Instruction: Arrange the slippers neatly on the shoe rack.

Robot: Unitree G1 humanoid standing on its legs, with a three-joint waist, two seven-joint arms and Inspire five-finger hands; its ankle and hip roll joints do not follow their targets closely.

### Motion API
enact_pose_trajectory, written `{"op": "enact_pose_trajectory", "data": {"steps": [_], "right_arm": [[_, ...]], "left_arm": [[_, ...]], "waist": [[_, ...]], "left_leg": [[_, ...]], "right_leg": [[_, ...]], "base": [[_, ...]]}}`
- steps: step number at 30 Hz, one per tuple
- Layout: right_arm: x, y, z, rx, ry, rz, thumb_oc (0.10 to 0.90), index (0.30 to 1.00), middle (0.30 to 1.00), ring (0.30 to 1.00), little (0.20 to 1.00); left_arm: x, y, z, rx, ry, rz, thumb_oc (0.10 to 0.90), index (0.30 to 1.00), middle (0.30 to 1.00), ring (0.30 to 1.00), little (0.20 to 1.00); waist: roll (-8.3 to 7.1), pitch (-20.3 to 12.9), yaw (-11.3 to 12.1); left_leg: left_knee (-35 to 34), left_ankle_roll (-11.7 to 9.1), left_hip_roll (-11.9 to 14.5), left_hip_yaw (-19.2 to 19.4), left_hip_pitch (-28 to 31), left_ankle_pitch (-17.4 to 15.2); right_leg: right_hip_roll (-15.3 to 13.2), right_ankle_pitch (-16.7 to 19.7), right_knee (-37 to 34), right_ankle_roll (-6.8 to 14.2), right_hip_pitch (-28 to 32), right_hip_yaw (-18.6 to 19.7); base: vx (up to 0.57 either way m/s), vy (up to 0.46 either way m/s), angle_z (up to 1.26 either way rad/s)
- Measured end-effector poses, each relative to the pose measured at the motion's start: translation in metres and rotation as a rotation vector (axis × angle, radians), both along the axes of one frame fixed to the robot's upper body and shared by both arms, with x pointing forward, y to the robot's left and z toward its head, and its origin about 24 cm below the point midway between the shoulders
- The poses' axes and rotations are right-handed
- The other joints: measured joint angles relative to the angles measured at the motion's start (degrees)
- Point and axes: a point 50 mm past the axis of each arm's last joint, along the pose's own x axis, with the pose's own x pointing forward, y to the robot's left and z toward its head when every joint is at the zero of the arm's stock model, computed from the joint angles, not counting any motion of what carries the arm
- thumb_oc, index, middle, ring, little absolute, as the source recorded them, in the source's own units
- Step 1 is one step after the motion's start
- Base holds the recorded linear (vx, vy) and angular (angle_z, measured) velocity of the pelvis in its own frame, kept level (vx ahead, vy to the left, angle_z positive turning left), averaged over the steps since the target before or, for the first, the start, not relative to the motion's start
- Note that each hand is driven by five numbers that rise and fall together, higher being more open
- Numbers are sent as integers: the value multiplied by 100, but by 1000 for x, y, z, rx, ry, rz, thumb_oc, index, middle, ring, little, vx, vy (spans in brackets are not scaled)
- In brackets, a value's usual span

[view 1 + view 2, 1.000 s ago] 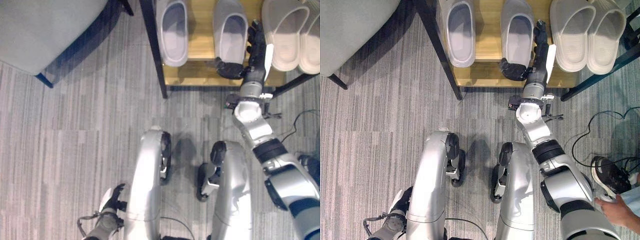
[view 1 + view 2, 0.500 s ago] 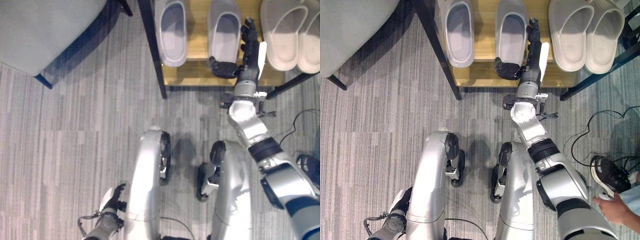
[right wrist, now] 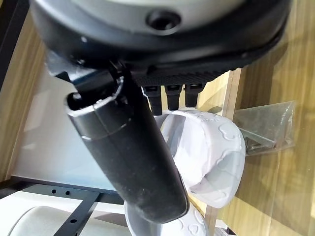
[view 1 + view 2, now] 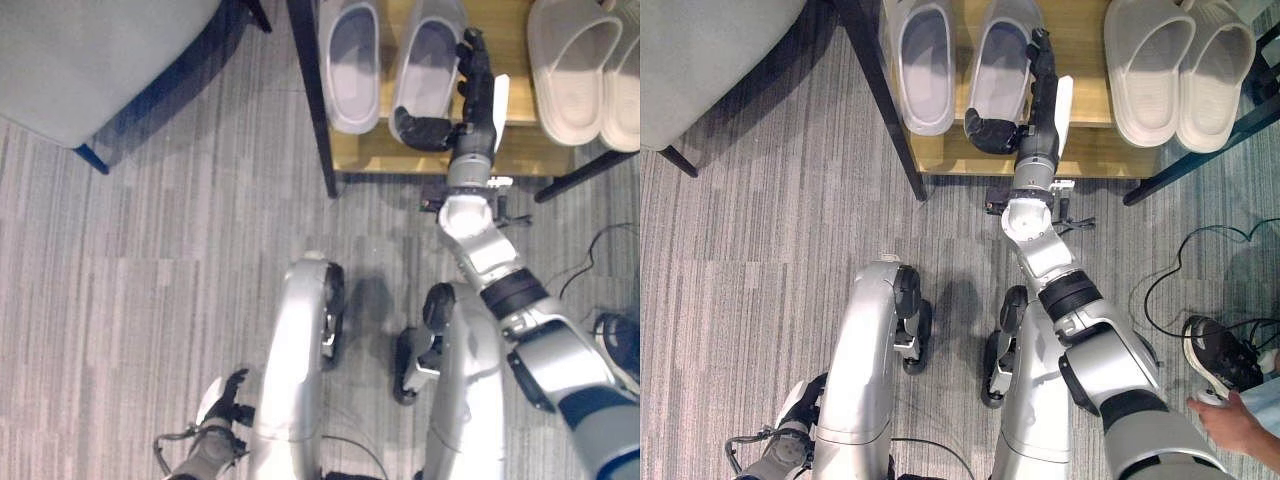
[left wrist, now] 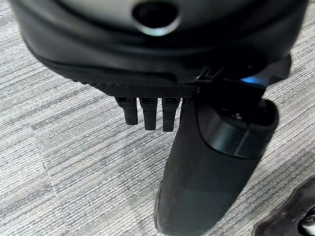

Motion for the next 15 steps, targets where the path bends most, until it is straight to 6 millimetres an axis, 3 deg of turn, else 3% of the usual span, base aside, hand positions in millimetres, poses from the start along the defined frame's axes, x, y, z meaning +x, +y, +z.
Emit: {"op": "enact_pose_trajectory", "data": {"steps": [15], "right_arm": [[-1, 19, 14, -107, -52, -3, 800, 900, 900, 900, 900]], "left_arm": [[0, 0, 0, 2, -2, -1, 800, 900, 900, 900, 900]], "waist": [[2, 0, 77]], "left_leg": [[15, -3, 0, -1, 2, 0]], "right_leg": [[0, 0, 21, 0, -2, 0]], "base": [[0, 0, 0]]}}
